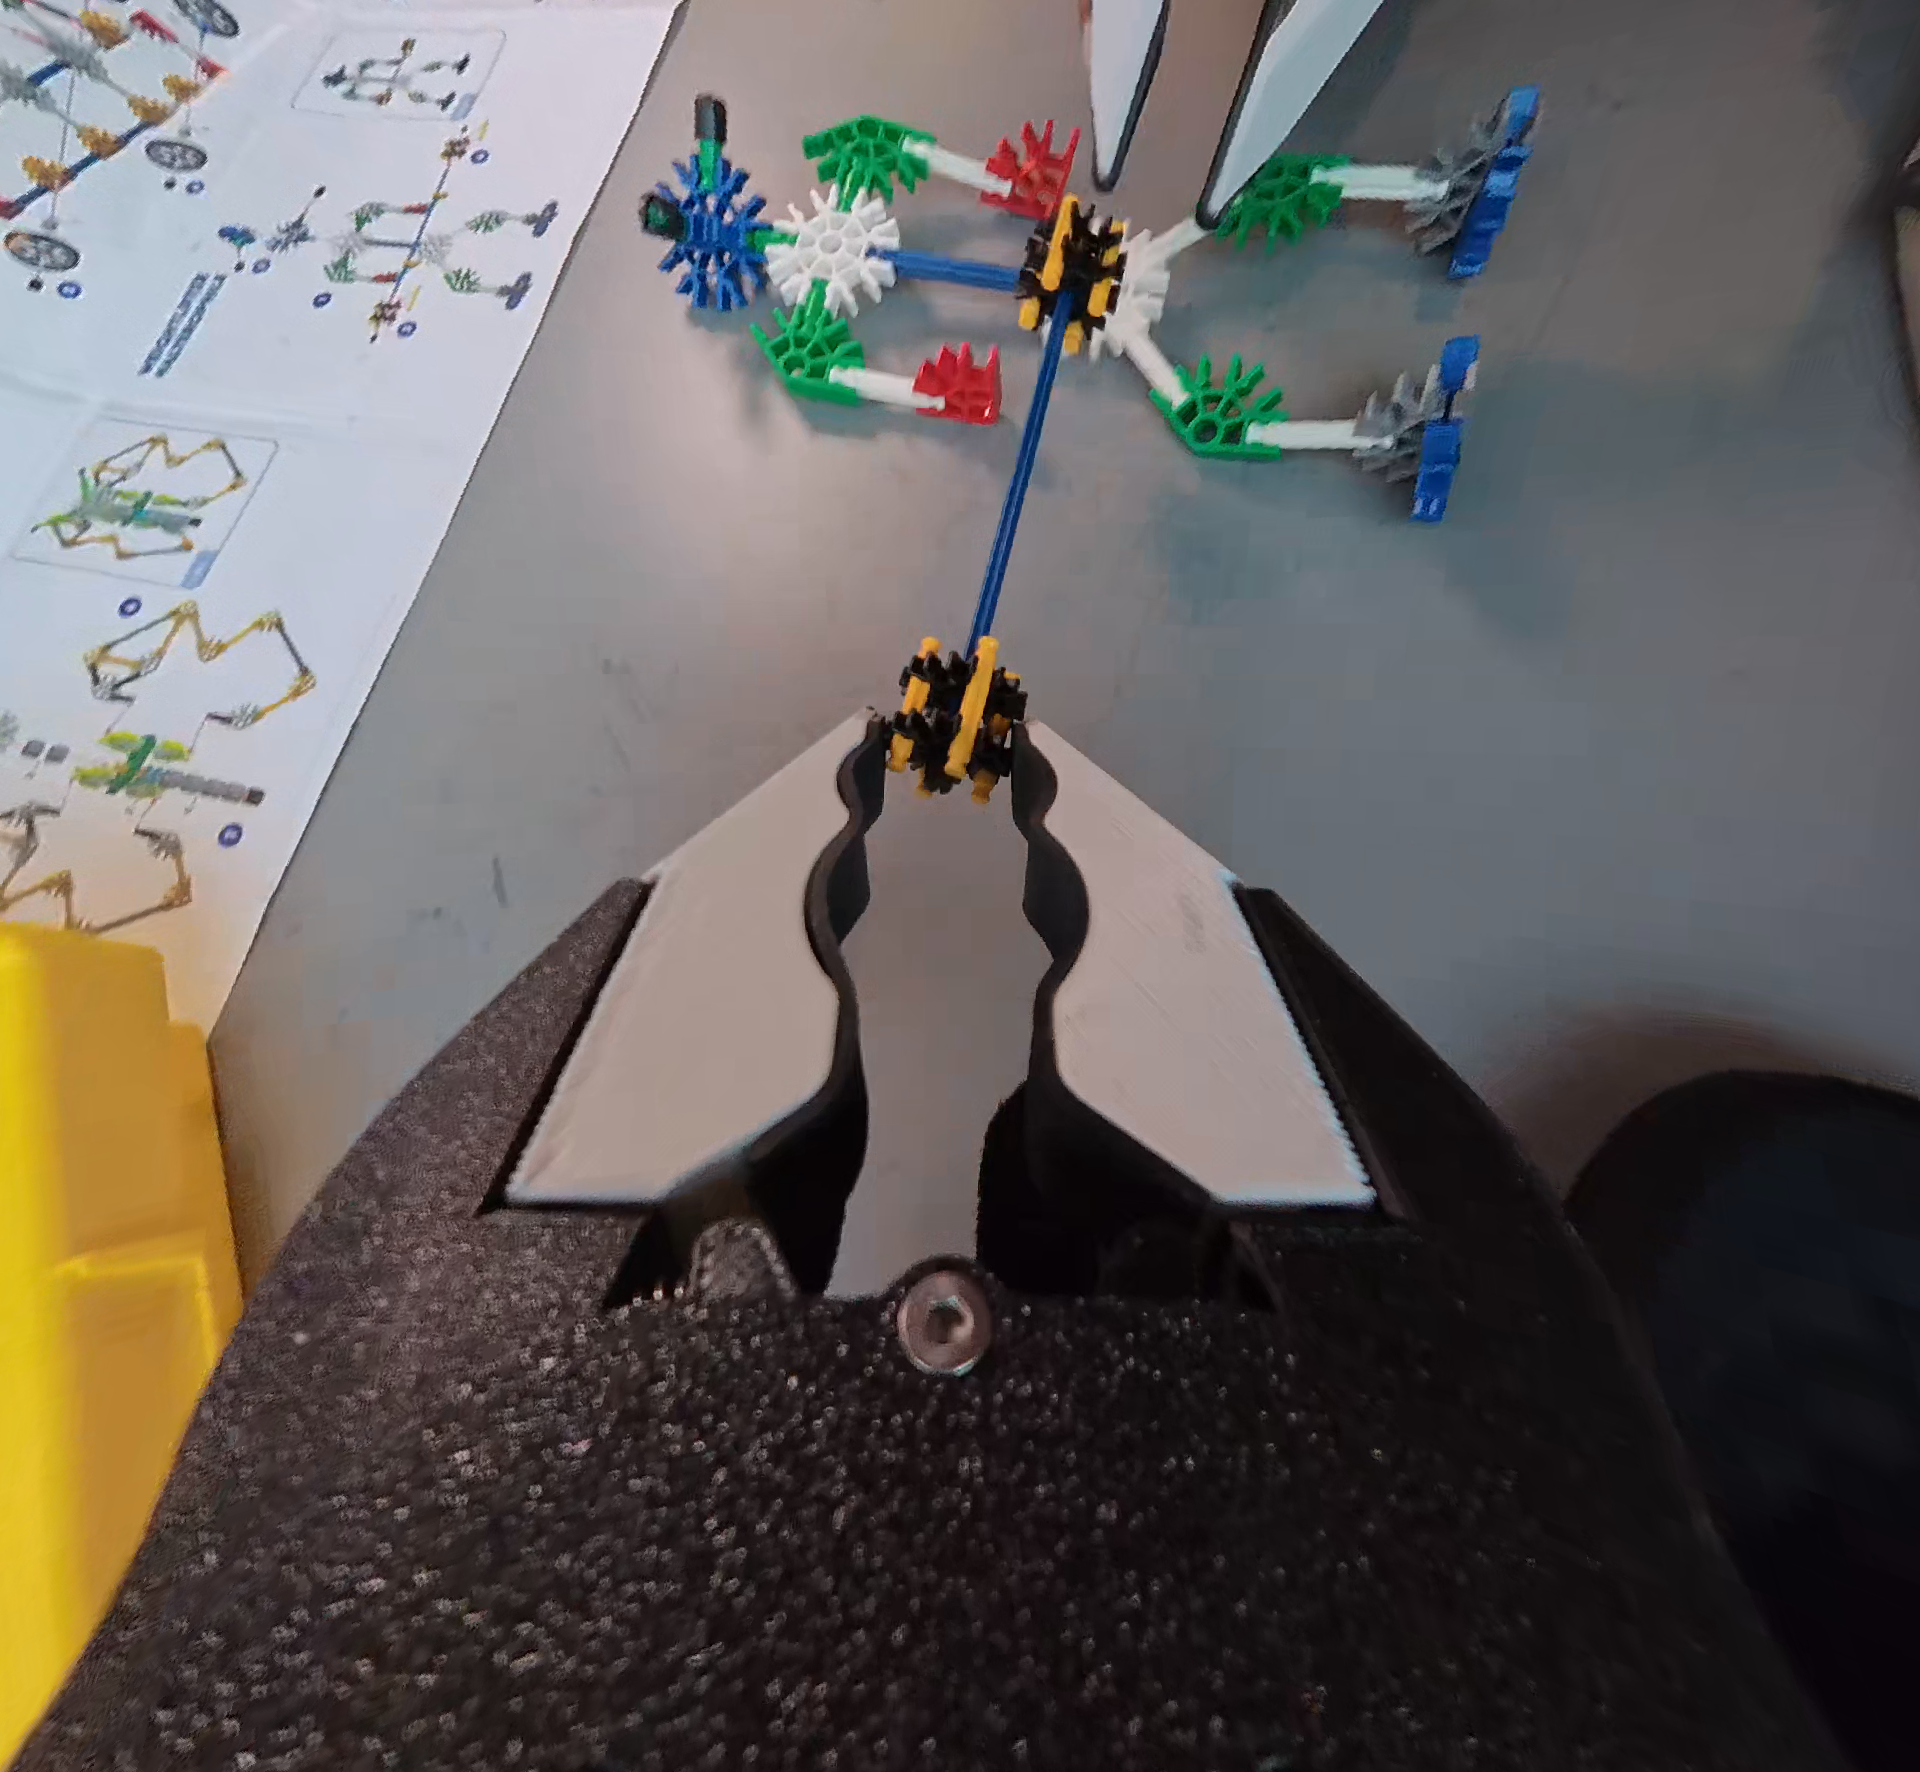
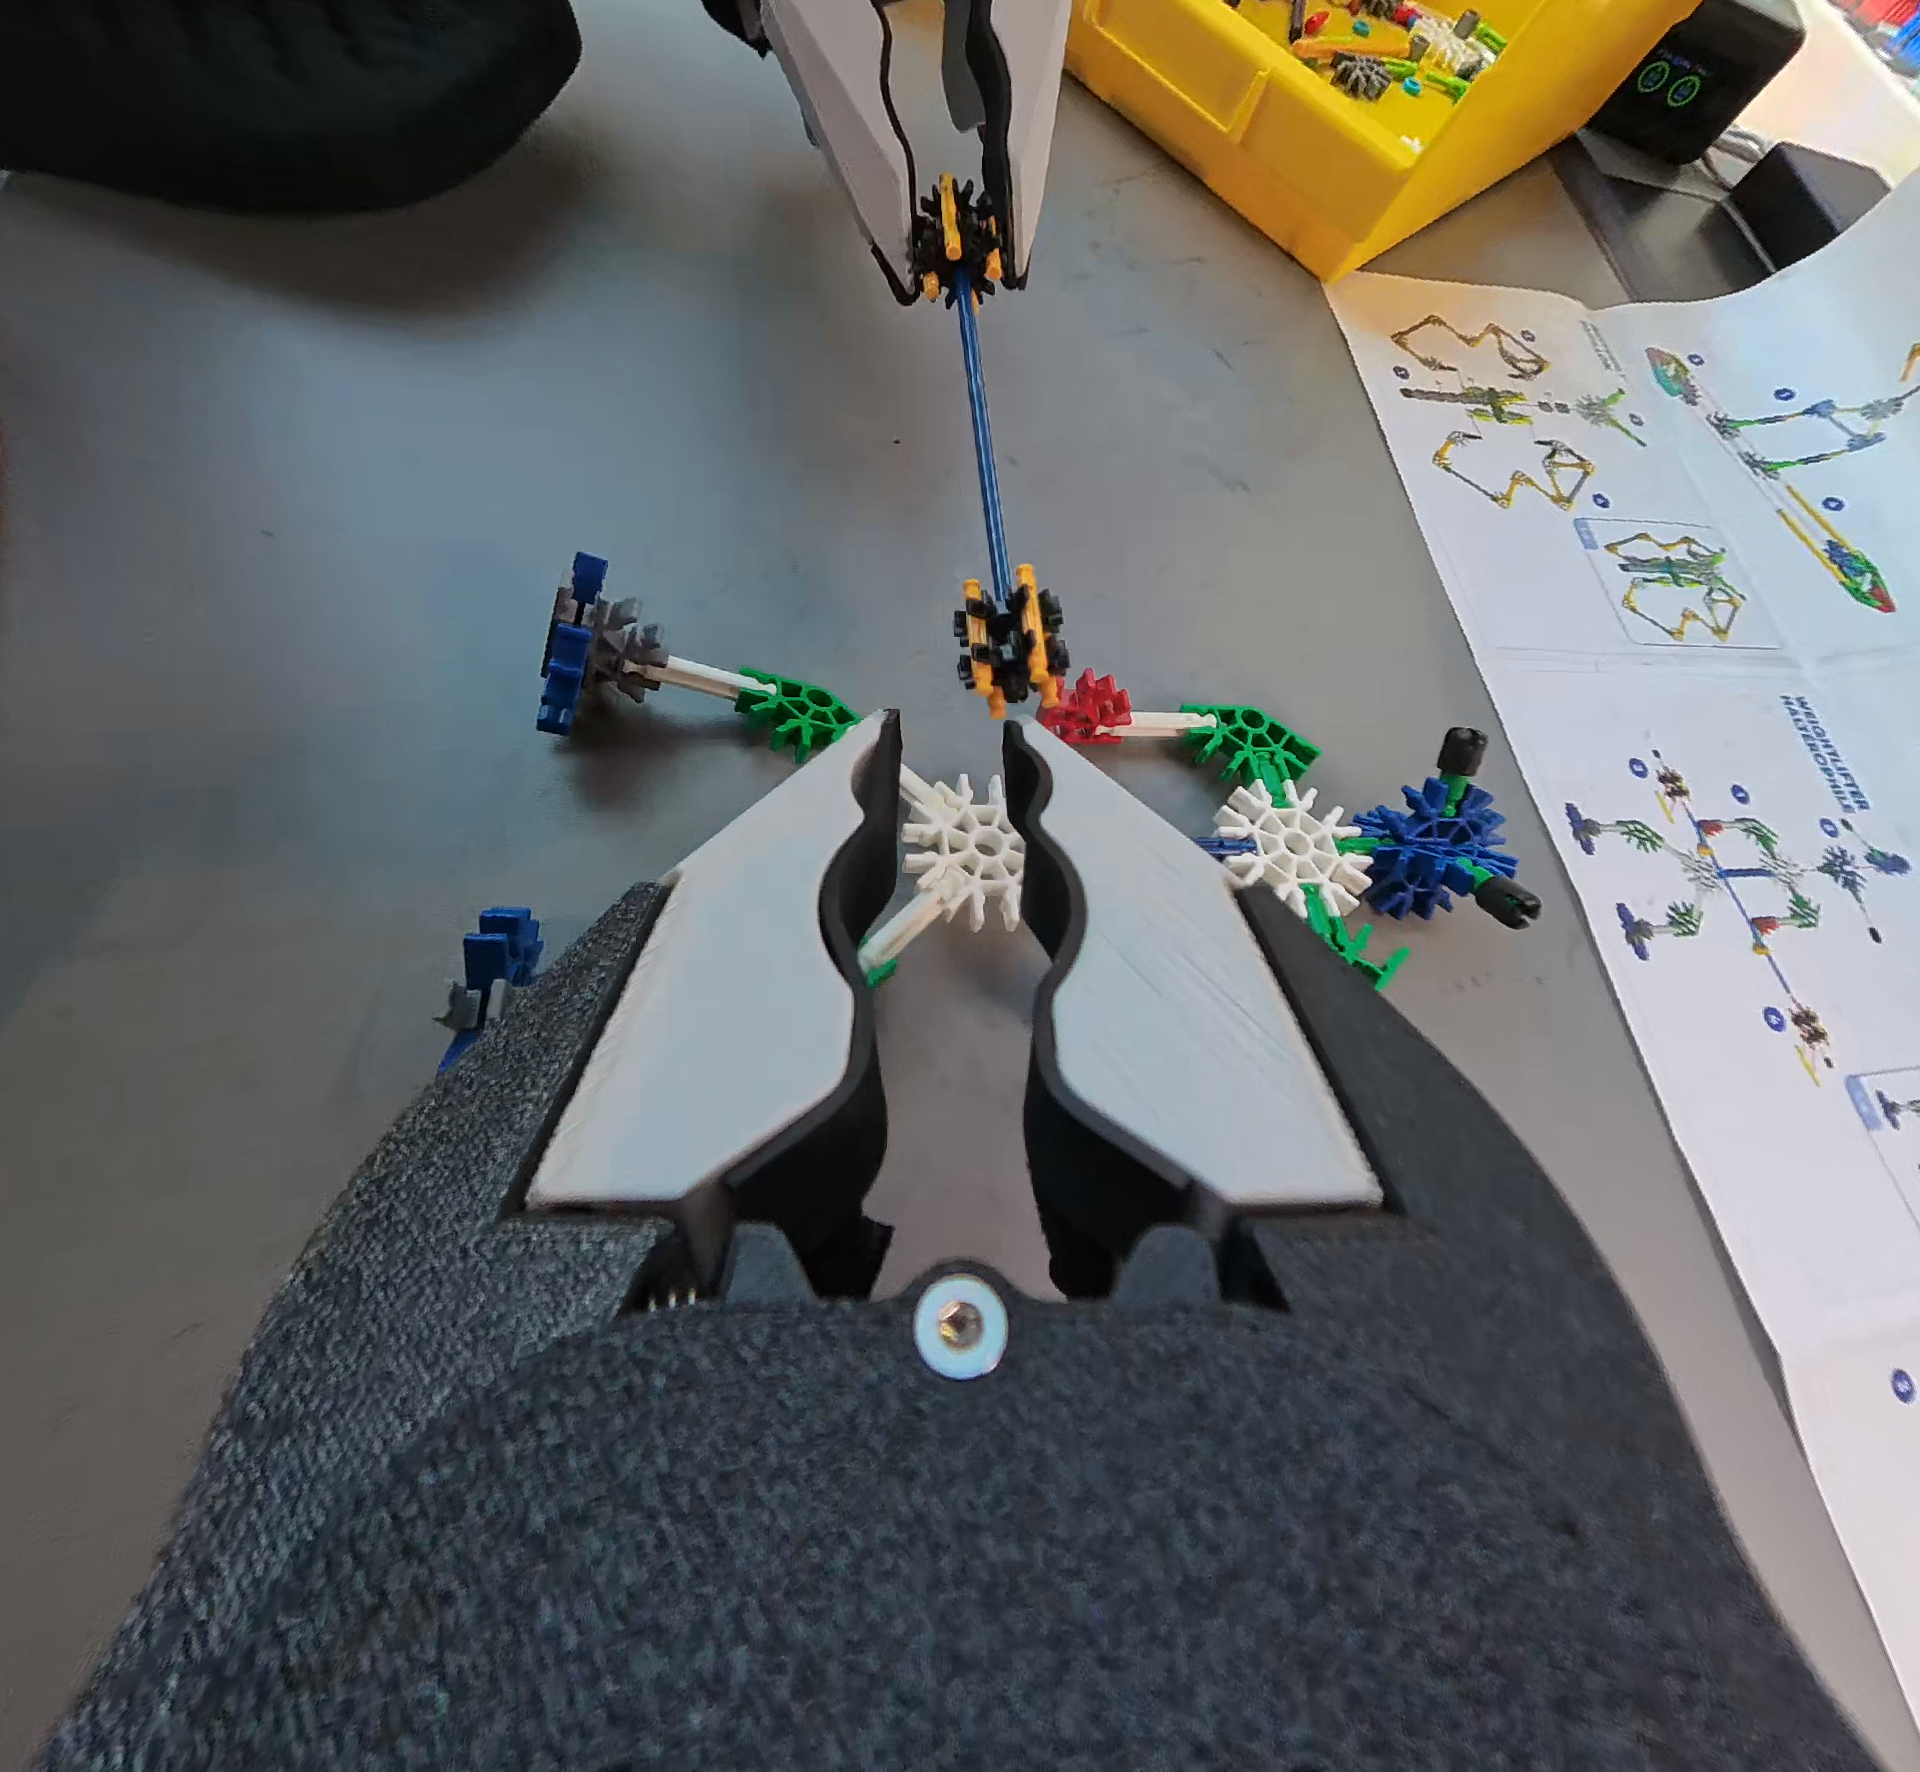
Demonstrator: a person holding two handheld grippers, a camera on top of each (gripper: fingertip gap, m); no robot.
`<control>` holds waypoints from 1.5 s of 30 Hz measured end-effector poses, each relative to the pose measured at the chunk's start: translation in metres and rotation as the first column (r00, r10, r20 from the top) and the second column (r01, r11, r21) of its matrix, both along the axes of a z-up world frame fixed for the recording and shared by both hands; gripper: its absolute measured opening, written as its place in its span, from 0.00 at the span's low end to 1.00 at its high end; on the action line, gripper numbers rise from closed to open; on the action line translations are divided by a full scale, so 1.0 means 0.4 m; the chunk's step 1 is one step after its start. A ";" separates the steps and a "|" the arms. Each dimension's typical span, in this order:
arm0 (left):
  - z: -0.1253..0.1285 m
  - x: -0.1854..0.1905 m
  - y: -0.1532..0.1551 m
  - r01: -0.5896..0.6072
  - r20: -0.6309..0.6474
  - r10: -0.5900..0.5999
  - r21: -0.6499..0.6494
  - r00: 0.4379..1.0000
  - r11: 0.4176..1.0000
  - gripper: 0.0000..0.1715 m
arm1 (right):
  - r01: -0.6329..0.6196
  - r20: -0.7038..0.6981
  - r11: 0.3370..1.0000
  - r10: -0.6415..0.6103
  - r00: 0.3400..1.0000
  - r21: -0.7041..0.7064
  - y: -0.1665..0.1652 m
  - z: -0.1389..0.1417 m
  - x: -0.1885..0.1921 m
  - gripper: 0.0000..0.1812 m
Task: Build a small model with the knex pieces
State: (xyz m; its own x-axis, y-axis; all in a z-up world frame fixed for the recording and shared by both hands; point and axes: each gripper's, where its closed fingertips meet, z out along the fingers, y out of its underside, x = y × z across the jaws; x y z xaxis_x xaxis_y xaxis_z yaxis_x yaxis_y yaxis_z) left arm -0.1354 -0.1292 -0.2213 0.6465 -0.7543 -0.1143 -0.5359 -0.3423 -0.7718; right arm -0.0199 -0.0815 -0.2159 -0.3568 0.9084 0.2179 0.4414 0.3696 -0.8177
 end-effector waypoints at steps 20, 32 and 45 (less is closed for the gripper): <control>0.122 -0.201 0.077 -0.411 0.262 0.353 0.216 0.898 0.886 0.21 | 0.369 -0.229 0.908 -0.410 0.883 -0.201 0.287 0.105 0.054 0.11; 0.174 0.031 0.259 -0.593 0.632 0.451 0.015 0.630 0.805 0.20 | 0.494 -0.314 0.817 -0.573 0.757 -0.299 0.376 0.149 0.083 0.17; 0.130 0.018 0.275 -0.587 0.614 0.452 0.023 0.647 0.809 0.21 | 0.413 -0.273 0.886 -0.459 0.845 -0.211 0.316 0.119 0.051 0.14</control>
State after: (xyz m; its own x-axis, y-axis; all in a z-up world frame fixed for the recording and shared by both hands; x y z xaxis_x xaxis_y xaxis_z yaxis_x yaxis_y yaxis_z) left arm -0.1282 -0.0194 -0.1694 0.9168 -0.2754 0.2892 0.2295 -0.2294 -0.9459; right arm 0.0005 0.0448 -0.1683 0.1472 0.9830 0.1099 0.2485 0.0708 -0.9660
